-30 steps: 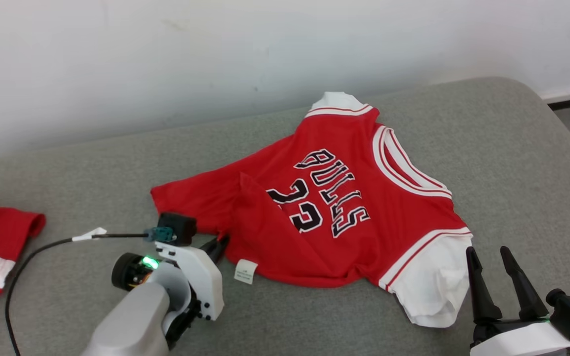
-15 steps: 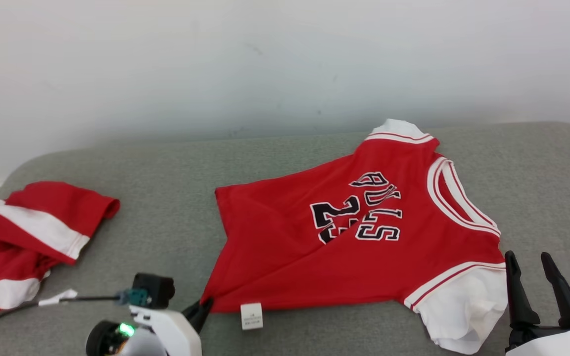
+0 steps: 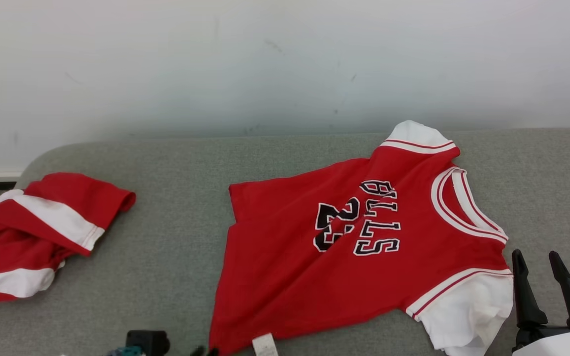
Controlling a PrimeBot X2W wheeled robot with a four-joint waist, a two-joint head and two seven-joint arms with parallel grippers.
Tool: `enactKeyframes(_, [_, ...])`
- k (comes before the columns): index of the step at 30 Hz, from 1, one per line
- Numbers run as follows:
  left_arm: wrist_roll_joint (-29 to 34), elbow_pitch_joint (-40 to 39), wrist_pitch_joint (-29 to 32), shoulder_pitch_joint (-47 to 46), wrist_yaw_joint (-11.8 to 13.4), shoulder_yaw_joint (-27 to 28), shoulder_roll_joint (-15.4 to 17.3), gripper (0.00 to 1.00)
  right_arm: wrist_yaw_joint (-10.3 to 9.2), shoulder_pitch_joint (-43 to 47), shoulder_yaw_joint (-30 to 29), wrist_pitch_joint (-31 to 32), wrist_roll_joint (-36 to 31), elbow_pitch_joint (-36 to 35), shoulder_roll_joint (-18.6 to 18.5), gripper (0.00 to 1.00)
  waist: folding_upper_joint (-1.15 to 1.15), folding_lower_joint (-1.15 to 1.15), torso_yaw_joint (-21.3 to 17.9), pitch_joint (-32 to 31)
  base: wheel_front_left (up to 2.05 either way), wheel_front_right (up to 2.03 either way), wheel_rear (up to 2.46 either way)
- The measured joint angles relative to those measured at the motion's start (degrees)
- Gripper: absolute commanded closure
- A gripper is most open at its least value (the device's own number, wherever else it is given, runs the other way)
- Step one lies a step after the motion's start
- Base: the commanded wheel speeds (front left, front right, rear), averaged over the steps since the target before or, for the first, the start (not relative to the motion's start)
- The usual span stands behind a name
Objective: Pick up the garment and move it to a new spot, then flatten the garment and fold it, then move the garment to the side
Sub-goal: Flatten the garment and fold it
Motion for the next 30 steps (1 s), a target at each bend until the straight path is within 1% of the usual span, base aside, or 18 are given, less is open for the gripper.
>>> enactKeyframes(5, [0.2,1.4,-4.4,-0.6,-0.5,1.4,-0.4,0.00,0.00,0.2,0.8,0.9,-0.4,-0.6,0.4,0.00,0.00,0.00,-0.1,-0.7,0.00,0.00,0.00])
enactKeyframes(9, [2.3,0.2,-9.9,-2.3,-0.7,3.1,0.8,0.00,0.01,0.3,2.3,1.1,-0.6,-1.4,0.6,0.00,0.00,0.00,-0.5,-1.3,0.00,0.00,0.00])
enactKeyframes(15, [4.4,-2.4,-17.9,-3.4,0.3,6.4,1.8,0.00,0.01,0.2,4.3,0.1,-0.6,-2.7,0.8,0.00,0.00,0.00,-1.4,-2.1,0.00,0.00,0.00])
enactKeyframes(21, [5.6,-3.2,-20.3,-3.0,0.7,7.9,1.8,0.00,0.01,1.0,3.9,1.7,-0.8,-1.7,0.7,0.00,0.00,0.00,-2.1,-2.5,0.00,0.00,0.00])
enactKeyframes(24, [5.5,-2.9,-20.8,-1.8,0.5,8.2,0.6,0.00,0.00,2.8,2.7,2.7,-1.0,-0.2,0.8,0.00,0.00,0.00,-2.3,-2.7,0.00,0.00,0.00])
enactKeyframes(30, [5.8,-2.4,-21.1,-1.4,0.3,8.6,-0.5,0.00,0.00,3.6,2.4,4.8,-1.7,1.2,0.8,0.00,0.00,0.00,-2.5,-2.6,0.00,0.00,0.00])
